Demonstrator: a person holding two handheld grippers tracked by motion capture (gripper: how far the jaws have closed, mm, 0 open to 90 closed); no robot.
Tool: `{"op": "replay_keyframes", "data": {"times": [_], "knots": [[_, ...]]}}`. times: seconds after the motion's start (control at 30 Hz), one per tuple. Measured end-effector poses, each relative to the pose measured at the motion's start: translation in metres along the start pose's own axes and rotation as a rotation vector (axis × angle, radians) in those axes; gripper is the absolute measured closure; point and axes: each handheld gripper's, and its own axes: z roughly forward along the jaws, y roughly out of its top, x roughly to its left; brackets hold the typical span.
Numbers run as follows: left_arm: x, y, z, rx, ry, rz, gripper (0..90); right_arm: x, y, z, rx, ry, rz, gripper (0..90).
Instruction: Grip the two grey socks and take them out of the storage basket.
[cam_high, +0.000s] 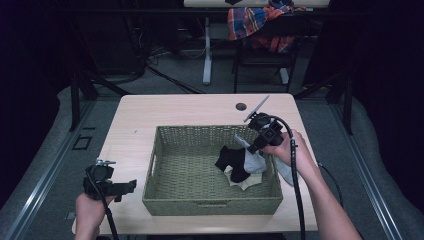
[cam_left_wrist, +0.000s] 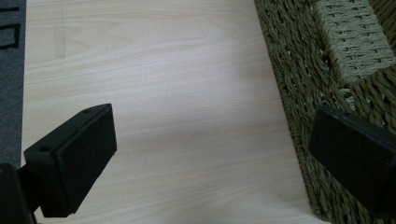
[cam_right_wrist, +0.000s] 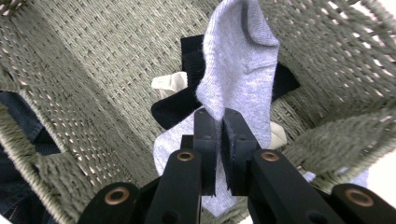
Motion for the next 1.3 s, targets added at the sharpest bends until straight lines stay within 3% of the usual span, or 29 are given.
{"op": "replay_keyframes", "data": {"times": [0.17, 0.53, 1.03, 1.3], "knots": [[0.000, 0.000, 0.000, 0.002, 0.000, 0.003, 1.4, 0.004, -0.002, -0.014, -0.045, -0.009, 0.003, 85.2], [0.000, 0.000, 0.000, 0.003, -0.001, 0.004, 1.4, 0.002, -0.008, -0.042, -0.088, -0.028, -0.002, 85.1], [0.000, 0.000, 0.000, 0.002, -0.002, 0.002, 1.4, -0.023, -0.034, -0.075, -0.164, -0.055, 0.099, 85.1], [0.000, 0.000, 0.000, 0.000, -0.003, -0.001, 1.4, -0.043, -0.053, -0.083, -0.152, -0.104, 0.174, 85.1]]}}
